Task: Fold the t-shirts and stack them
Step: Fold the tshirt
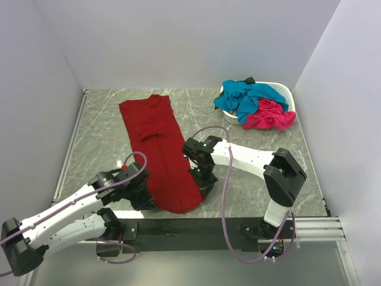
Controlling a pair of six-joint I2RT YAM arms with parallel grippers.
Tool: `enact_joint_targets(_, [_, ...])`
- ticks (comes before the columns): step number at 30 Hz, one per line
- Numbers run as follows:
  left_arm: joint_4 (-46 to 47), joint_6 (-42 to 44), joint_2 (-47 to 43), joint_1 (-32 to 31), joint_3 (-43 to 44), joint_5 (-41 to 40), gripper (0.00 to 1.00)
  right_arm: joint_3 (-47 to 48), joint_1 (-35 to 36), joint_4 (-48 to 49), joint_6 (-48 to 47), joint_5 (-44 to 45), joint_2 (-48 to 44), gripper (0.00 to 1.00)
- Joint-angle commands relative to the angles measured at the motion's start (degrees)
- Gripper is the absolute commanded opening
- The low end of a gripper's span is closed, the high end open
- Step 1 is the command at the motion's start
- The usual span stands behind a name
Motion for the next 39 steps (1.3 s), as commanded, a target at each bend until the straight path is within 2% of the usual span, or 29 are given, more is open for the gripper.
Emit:
enact_joint_targets(1, [-0.74, 1.61, 5.11, -0.11, 4.99, -2.29, 0.0, 6.11, -0.15, -2.31, 0.77, 0.36, 0.96, 0.0])
enact_joint_targets(5, [-0.22, 6.51, 7.94, 3.74, 5.61, -2.56, 0.0, 11.21, -1.55, -1.87, 0.95, 0.97, 4.47, 0.0])
enact_joint_targets(9, [1.62, 14.7, 9.26, 15.49, 6.05, -3.09, 0.0, 17.7, -3.83, -2.13, -0.28, 2.64, 8.17, 0.0])
enact_joint_targets(12, [4.52, 20.06, 12.33, 20.34, 6.75, -3.79, 0.0, 21.31, -5.42, -1.87, -1.34, 2.38, 11.51, 0.0])
enact_joint_targets(16, [11.02, 23.32, 16.29, 24.57, 7.37, -4.23, 0.0, 31.24, -7.96, -2.57, -3.01, 2.82, 17.57, 0.0])
enact_joint_targets(20, [14.01, 25.52, 21.03, 27.83, 9.47, -7.22, 0.0, 41.87, -10.25, -4.33, -4.33, 3.87, 26.36, 0.0])
enact_joint_targets(21, [14.72, 26.04, 21.82, 29.23, 10.52, -10.09, 0.0, 45.98, -10.78, -4.59, -4.5, 3.96, 27.68, 0.0])
enact_joint_targets(27, [20.52, 31.49, 29.03, 33.54, 15.97, -12.76, 0.0, 56.91, -14.47, -5.39, -5.38, 4.84, 35.42, 0.0])
enact_joint_targets(32, [23.33, 35.01, 33.69, 35.65, 18.09, -14.6, 0.0, 56.31, -15.79, -1.36, -5.47, 6.07, 36.39, 0.0])
enact_joint_targets(39, [24.48, 37.21, 34.84, 39.43, 19.14, -15.66, 0.0, 56.13, -15.97, 3.66, -4.51, 5.81, 36.57, 0.0])
